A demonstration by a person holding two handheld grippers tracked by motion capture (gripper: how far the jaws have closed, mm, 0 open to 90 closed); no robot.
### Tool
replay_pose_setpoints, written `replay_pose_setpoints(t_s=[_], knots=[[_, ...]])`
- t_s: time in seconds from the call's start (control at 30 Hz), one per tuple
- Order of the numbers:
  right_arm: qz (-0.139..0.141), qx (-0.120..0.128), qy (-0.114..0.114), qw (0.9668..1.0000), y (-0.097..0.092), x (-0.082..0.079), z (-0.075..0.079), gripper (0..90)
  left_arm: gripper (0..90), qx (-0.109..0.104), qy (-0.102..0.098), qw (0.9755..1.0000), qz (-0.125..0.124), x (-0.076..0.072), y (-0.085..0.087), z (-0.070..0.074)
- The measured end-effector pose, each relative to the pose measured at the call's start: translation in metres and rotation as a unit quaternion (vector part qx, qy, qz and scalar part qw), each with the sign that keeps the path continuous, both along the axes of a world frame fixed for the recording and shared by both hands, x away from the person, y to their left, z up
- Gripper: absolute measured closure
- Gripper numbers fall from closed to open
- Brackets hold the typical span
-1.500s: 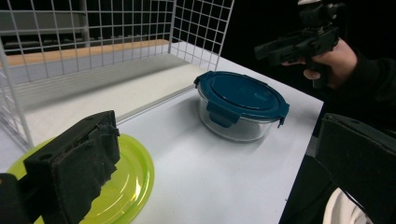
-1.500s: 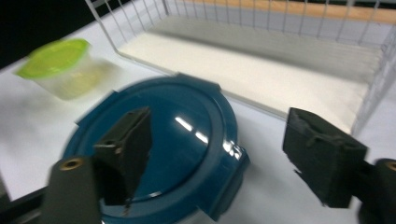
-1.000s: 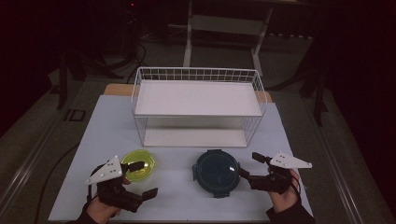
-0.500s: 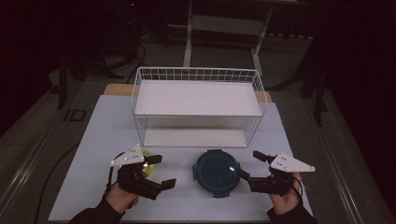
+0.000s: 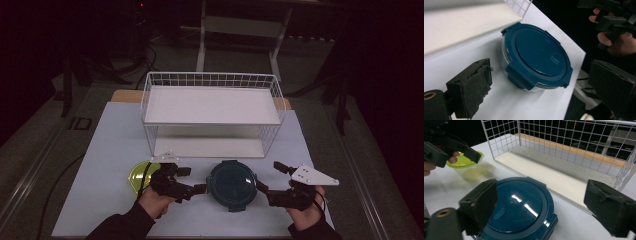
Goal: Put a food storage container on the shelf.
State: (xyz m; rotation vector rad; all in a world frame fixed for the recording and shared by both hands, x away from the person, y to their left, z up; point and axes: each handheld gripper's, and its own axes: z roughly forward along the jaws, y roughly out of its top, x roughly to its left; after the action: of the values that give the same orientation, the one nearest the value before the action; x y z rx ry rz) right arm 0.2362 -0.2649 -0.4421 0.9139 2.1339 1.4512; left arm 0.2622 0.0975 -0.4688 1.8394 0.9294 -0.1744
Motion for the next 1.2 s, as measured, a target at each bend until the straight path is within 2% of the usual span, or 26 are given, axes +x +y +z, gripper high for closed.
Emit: replay_pose_setpoints(t_s=[0.03,0.07,0.17,0.23,0.33,0.37,0.4,0.53,0.57,0.67,0.73,0.77,0.9,0.93,0.97,1.0,1.07,1.17,1.2], knots=[[-0.004,-0.002,0.000,1.0000,0.001,0.000,-0.001,10.5,5.0,0.007,0.008,0.9999,-0.002,0.001,-0.003,-0.001],[-0.004,-0.002,0.000,1.0000,0.001,0.000,-0.001,10.5,5.3,0.007,0.008,0.9999,-0.002,0.001,-0.003,-0.001],[-0.006,-0.009,-0.003,0.9999,0.002,-0.001,-0.002,11.0,5.7,0.012,0.031,0.9994,-0.006,0.004,-0.012,-0.007],[-0.007,-0.008,-0.003,0.9999,0.001,-0.001,-0.003,13.7,9.0,0.007,0.042,0.9991,0.000,0.006,-0.014,-0.011],[-0.013,-0.007,-0.012,0.9998,-0.001,-0.003,-0.002,16.2,14.5,-0.003,0.069,0.9975,0.016,0.011,-0.014,-0.019],[-0.013,-0.006,-0.012,0.9998,-0.001,-0.003,-0.002,17.6,15.6,-0.003,0.069,0.9975,0.016,0.011,-0.014,-0.019],[-0.014,-0.007,-0.015,0.9998,-0.002,-0.004,-0.002,17.7,17.6,-0.011,0.091,0.9954,0.027,0.015,-0.014,-0.026],[-0.015,-0.014,-0.012,0.9997,-0.001,-0.004,-0.003,17.9,24.2,-0.020,0.122,0.9915,0.041,0.020,-0.015,-0.038],[-0.013,-0.016,-0.011,0.9997,-0.001,-0.004,-0.004,18.0,26.2,-0.029,0.133,0.9897,0.042,0.022,-0.015,-0.040],[-0.013,-0.015,-0.005,0.9998,-0.001,-0.003,-0.007,18.3,30.0,-0.039,0.164,0.9842,0.054,0.025,-0.015,-0.047],[-0.014,-0.014,-0.004,0.9998,-0.001,-0.003,-0.008,18.3,31.1,-0.040,0.174,0.9823,0.056,0.027,-0.015,-0.051],[-0.013,-0.014,-0.002,0.9998,-0.001,-0.002,-0.008,18.5,32.6,-0.047,0.183,0.9803,0.059,0.028,-0.015,-0.053],[-0.013,-0.016,-0.001,0.9998,-0.001,-0.003,-0.009,18.7,37.0,-0.058,0.203,0.9758,0.059,0.030,-0.016,-0.059],[-0.014,-0.016,-0.001,0.9998,-0.002,-0.003,-0.009,19.0,38.5,-0.058,0.203,0.9758,0.059,0.030,-0.016,-0.059],[-0.013,-0.016,0.000,0.9998,-0.002,-0.003,-0.009,19.3,38.9,-0.067,0.217,0.9721,0.059,0.032,-0.016,-0.063],[-0.015,-0.015,-0.002,0.9998,-0.002,-0.003,-0.009,19.8,39.8,-0.073,0.225,0.9698,0.062,0.032,-0.016,-0.064],[-0.017,-0.013,-0.002,0.9998,-0.003,-0.003,-0.008,20.3,40.6,-0.082,0.236,0.9664,0.062,0.034,-0.015,-0.067],[-0.017,-0.013,0.000,0.9998,-0.004,-0.003,-0.008,20.8,43.6,-0.100,0.260,0.9590,0.054,0.036,-0.015,-0.072],[-0.018,-0.015,-0.001,0.9997,-0.004,-0.003,-0.009,20.8,45.2,-0.102,0.262,0.9583,0.051,0.037,-0.016,-0.073]])
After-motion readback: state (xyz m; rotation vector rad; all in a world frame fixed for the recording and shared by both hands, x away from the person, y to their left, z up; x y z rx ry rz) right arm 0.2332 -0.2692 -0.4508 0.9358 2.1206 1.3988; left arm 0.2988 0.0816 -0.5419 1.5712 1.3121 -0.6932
